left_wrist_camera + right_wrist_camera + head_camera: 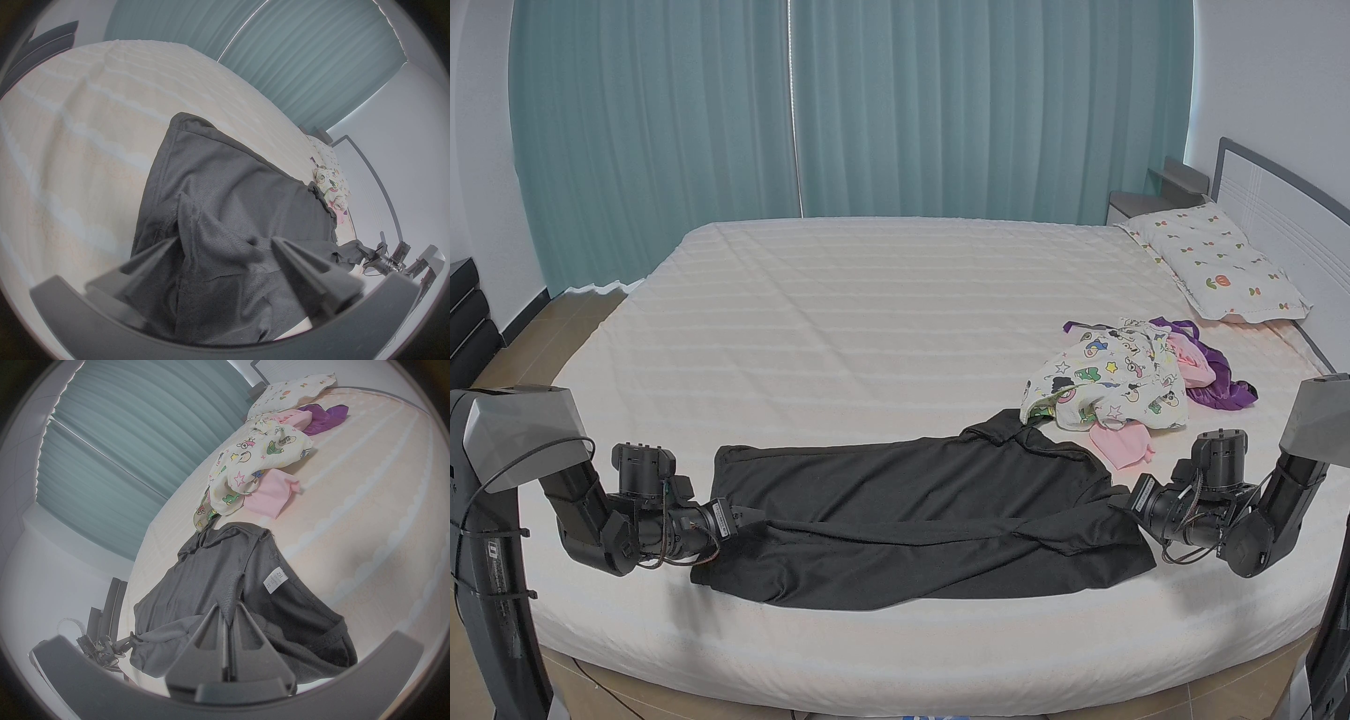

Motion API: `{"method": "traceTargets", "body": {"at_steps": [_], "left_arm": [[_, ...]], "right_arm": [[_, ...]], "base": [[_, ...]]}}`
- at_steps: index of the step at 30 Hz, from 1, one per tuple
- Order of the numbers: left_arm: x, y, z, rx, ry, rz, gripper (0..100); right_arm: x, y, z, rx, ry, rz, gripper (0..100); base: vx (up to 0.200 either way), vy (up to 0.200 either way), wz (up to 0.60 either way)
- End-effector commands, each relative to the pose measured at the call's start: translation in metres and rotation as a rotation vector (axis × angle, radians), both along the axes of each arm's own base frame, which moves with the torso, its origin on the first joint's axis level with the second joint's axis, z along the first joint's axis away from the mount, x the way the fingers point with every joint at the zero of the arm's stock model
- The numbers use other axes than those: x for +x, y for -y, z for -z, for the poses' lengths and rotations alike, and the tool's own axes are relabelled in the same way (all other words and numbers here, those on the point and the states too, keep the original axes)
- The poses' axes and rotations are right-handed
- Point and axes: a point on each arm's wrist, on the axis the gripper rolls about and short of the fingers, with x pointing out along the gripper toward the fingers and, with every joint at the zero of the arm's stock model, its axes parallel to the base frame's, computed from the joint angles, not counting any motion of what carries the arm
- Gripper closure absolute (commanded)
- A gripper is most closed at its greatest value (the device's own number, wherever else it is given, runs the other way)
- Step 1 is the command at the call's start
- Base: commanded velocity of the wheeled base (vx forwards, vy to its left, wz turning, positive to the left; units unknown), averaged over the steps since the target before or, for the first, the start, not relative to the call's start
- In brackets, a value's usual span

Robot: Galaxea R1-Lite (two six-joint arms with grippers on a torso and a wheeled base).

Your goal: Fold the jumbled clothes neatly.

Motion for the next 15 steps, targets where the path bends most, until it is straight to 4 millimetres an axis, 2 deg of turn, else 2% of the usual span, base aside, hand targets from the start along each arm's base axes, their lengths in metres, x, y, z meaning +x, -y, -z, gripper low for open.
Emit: {"method": "traceTargets", "body": {"at_steps": [1,6,15], "left_arm": [[-0.001,-0.002,0.001,0.002,-0.008,-0.006,100],[-0.005,-0.007,-0.01,0.002,0.011,-0.029,100],[-0.046,-0.014,-0.043,0.005,0.028,-0.06,100]], "right_arm": [[-0.001,0.0,-0.001,0.0,0.0,-0.001,100],[-0.002,0.001,-0.003,0.002,0.006,0.001,100],[-0.012,0.004,-0.027,0.02,0.067,0.013,100]], "base": [[0.0,0.0,0.0],[0.0,0.0,0.0],[0.0,0.0,0.0]]}}
